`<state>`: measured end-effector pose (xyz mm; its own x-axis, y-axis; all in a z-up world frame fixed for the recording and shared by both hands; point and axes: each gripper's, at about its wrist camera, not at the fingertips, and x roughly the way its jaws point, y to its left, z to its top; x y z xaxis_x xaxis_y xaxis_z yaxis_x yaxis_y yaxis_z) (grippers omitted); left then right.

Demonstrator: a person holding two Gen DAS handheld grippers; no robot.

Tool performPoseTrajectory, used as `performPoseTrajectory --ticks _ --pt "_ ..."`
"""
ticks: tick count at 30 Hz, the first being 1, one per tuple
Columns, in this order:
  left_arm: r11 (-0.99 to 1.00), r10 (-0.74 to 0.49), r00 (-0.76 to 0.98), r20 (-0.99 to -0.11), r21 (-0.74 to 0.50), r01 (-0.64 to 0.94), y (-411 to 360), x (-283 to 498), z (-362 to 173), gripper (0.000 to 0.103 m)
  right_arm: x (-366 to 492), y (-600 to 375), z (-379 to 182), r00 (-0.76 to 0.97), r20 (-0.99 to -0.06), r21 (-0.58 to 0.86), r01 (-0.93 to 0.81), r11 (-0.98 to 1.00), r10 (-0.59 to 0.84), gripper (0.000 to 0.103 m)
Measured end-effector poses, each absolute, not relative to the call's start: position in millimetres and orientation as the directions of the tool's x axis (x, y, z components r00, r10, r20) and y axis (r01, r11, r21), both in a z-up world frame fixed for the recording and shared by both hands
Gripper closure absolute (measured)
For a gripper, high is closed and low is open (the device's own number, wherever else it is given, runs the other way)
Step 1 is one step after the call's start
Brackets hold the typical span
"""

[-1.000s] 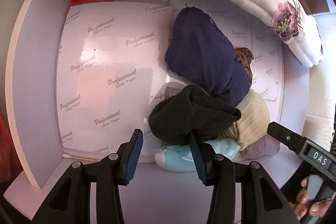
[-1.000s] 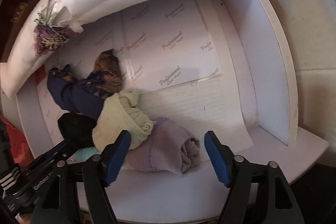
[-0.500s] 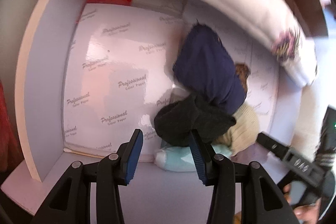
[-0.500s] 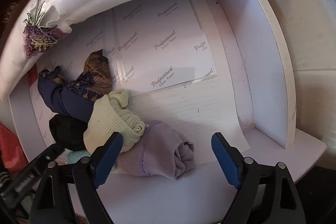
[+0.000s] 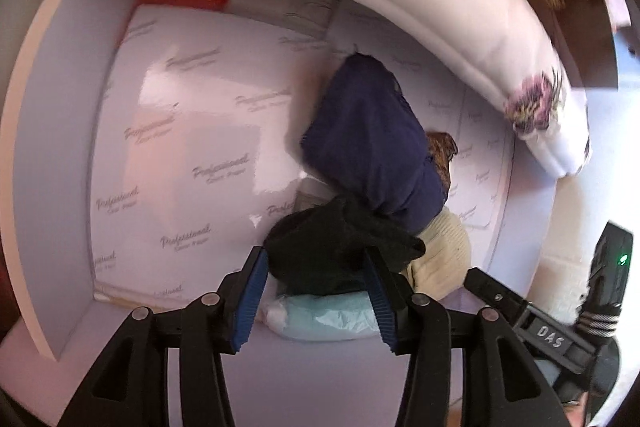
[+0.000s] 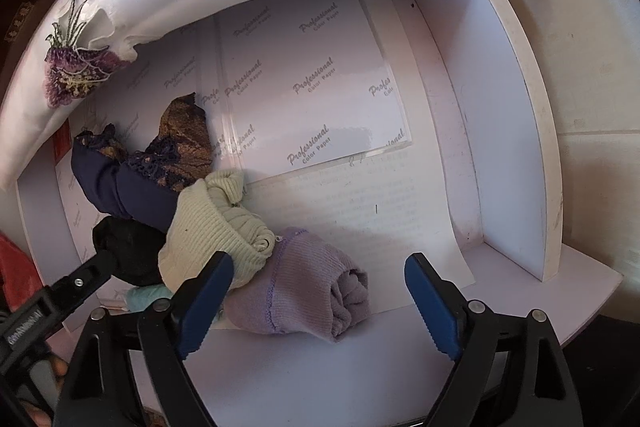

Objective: Organize soft objects
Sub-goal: 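Return the right tool to the drawer while the left tool grips the black knit item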

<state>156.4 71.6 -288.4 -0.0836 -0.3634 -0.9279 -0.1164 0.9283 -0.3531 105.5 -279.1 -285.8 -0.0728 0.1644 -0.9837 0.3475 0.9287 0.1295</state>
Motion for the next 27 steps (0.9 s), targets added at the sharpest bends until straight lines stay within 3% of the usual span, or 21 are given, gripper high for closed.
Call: performPoseTrajectory --ticks 7,18,22,27 --pt "0.929 -0.359 -0.094 -0.929 -0.347 -0.128 67 166 -302 0.043 105 -282 -286 -0.074 -0.984 0.127 0.348 0.929 0.162 0.013" --pt "0.921 -0.380 -0.086 -0.921 -0.369 -0.123 65 167 -303 0.043 103 -283 -287 -0.072 -0.986 0.118 0.340 0.933 0.151 0.011" --pt "0.942 -0.335 -0.071 -0.939 -0.333 -0.048 56 169 -298 0.062 103 -281 -288 -0.071 -0.987 0.115 0.338 0.934 0.147 0.011" --pt "0.964 -0.265 -0.018 -0.964 -0.264 -0.046 64 171 -286 0.068 104 -281 -289 -0.070 -0.987 0.112 0.336 0.935 0.144 0.011"
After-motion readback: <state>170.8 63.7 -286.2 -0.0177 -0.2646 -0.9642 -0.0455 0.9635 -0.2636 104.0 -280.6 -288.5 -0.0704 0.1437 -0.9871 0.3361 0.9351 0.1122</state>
